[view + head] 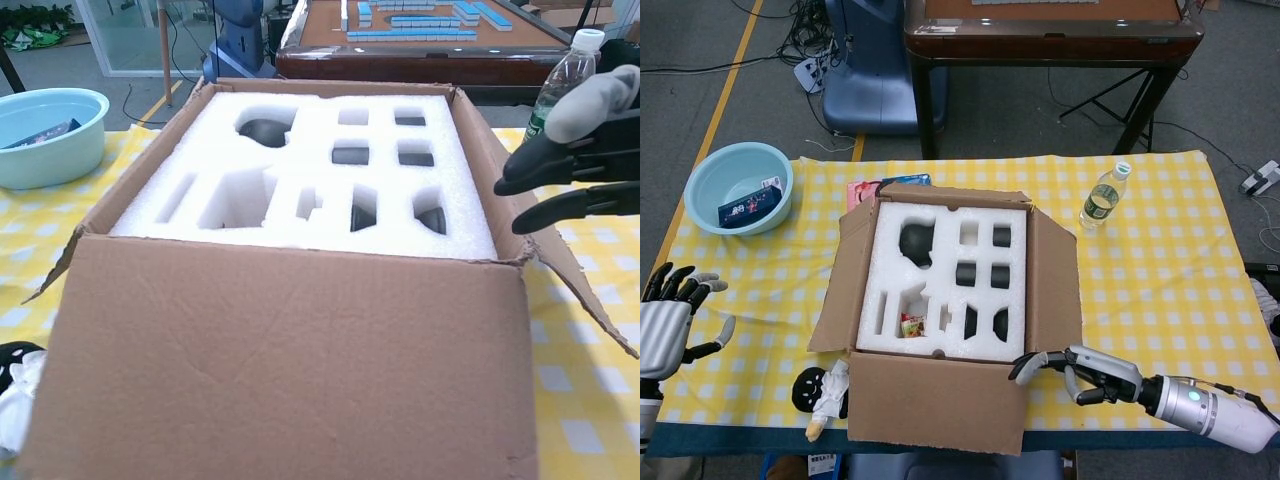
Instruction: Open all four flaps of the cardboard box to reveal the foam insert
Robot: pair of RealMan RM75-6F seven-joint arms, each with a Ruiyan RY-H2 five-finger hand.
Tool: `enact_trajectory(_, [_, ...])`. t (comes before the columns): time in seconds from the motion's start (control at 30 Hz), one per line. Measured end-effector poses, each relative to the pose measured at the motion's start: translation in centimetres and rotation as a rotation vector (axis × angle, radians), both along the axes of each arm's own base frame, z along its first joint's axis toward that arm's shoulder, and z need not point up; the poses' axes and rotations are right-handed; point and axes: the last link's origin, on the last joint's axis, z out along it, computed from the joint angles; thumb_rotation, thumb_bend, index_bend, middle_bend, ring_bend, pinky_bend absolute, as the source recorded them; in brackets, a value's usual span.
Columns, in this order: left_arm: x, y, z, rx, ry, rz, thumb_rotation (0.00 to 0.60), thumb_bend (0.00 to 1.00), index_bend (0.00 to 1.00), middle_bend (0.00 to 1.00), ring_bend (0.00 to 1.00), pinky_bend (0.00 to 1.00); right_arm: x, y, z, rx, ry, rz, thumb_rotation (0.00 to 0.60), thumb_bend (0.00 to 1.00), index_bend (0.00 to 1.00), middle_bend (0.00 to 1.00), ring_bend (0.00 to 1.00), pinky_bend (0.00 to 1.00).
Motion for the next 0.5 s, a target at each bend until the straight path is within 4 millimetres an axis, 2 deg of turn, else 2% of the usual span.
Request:
enact_trajectory(0.23, [-0.1,0.2,-0.1,0.0,0.001,0.004,0.353,0.4,0.37,0.25,0.12,0.0,-0.7,-0.5,0.6,-0.112,0.066,0.003,0.6,1.0,0.31,0.23,0.09,0.1])
enact_trajectory(0.4, [-0.6,0.4,0.0,0.006,0.004,0.021,0.354,0.4,0.37,0.25,0.12,0.0,-1.4,-1.1,1.1,-0.293,0.181,0.051,0.6,0.99,0.31,0.24,0.09,0.1])
enact_trajectory(0.5, [-0.9,0.5,-0.1,0.011,0.01,0.031,0.354,0.4,0.37,0.25,0.12,0.0,-2.0,-1.4,1.4,-0.44,0.285,0.105,0.6,0.93,0.31,0.24,0.09,0.1])
